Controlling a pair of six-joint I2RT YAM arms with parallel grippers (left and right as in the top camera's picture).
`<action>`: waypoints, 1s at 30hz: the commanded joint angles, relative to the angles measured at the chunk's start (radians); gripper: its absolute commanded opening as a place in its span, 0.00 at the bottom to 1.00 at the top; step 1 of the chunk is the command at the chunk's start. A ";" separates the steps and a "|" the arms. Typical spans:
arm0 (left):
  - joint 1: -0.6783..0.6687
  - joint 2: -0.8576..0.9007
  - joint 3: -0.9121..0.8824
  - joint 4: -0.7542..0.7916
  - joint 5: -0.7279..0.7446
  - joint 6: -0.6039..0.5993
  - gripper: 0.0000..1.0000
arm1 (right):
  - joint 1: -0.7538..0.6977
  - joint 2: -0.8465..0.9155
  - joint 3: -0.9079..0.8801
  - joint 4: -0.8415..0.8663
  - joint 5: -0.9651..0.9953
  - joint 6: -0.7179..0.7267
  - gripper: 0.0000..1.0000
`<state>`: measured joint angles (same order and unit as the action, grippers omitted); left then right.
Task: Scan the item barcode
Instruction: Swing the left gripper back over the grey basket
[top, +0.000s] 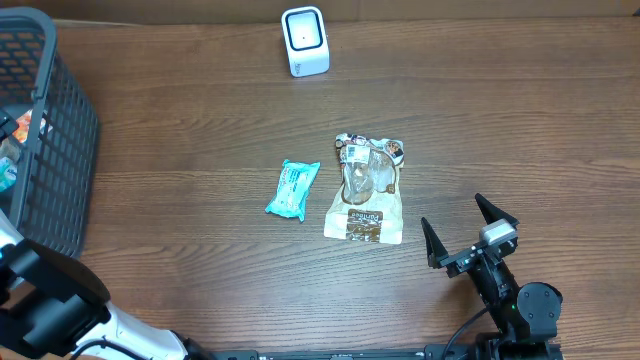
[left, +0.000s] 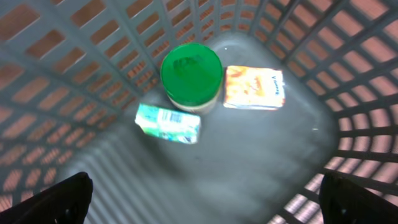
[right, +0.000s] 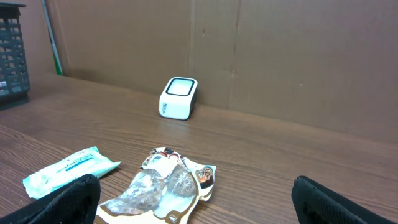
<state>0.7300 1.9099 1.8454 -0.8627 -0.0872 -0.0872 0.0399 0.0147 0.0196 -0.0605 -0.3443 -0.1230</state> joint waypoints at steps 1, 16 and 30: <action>0.016 0.066 -0.013 0.015 0.010 0.137 1.00 | -0.001 -0.012 -0.012 0.007 -0.006 0.006 1.00; 0.070 0.223 -0.013 0.124 0.010 0.313 0.89 | -0.001 -0.012 -0.012 0.007 -0.006 0.006 1.00; 0.070 0.319 -0.013 0.143 0.007 0.380 0.76 | -0.001 -0.012 -0.012 0.007 -0.006 0.006 1.00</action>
<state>0.8001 2.2044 1.8400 -0.7242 -0.0864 0.2672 0.0399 0.0147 0.0196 -0.0601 -0.3443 -0.1230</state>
